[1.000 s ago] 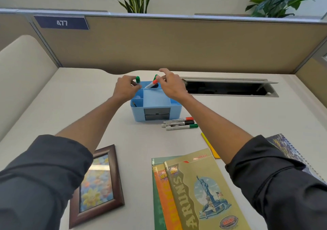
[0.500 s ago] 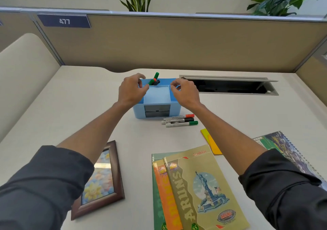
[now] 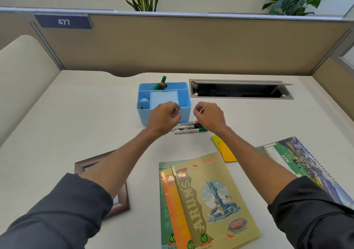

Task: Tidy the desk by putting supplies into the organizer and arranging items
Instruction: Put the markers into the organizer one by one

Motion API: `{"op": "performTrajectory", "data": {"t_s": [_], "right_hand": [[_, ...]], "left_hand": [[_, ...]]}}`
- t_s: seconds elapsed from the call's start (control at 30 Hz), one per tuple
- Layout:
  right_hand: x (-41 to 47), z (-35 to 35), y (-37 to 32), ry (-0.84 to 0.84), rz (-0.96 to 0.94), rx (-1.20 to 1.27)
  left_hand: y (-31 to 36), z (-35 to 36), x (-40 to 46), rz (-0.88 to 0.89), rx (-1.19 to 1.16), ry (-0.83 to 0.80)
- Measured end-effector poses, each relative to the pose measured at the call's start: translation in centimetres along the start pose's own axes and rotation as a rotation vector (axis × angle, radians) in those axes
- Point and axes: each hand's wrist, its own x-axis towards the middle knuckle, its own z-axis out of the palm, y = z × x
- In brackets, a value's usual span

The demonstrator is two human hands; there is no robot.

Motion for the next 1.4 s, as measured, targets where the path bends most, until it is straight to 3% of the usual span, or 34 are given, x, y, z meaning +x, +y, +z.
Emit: {"op": "performTrajectory", "data": {"t_s": [0.27, 0.6, 0.87, 1.07, 1.4], "right_hand": [[-2.7, 0.9, 3.3, -0.245, 0.056, -0.200], [-3.5, 1.1, 4.1, -0.317, 0.024, -0.168], [-4.0, 0.5, 4.4, -0.389, 0.054, -0.110], [-3.9, -0.4, 4.6, -0.489, 0.058, 0.051], [-3.1, -2.3, 2.7, -0.422, 0.013, 0.368]], "left_hand": [[2.2, 5.1, -2.8, 0.043, 0.198, -0.414], [2.2, 7.7, -3.0, 0.051, 0.319, -0.283], [2.1, 7.4, -2.4, -0.024, 0.372, -0.379], [2.2, 6.3, -2.3, -0.033, 0.332, -0.409], [1.7, 3.2, -3.4, -0.068, 0.228, -0.373]]}}
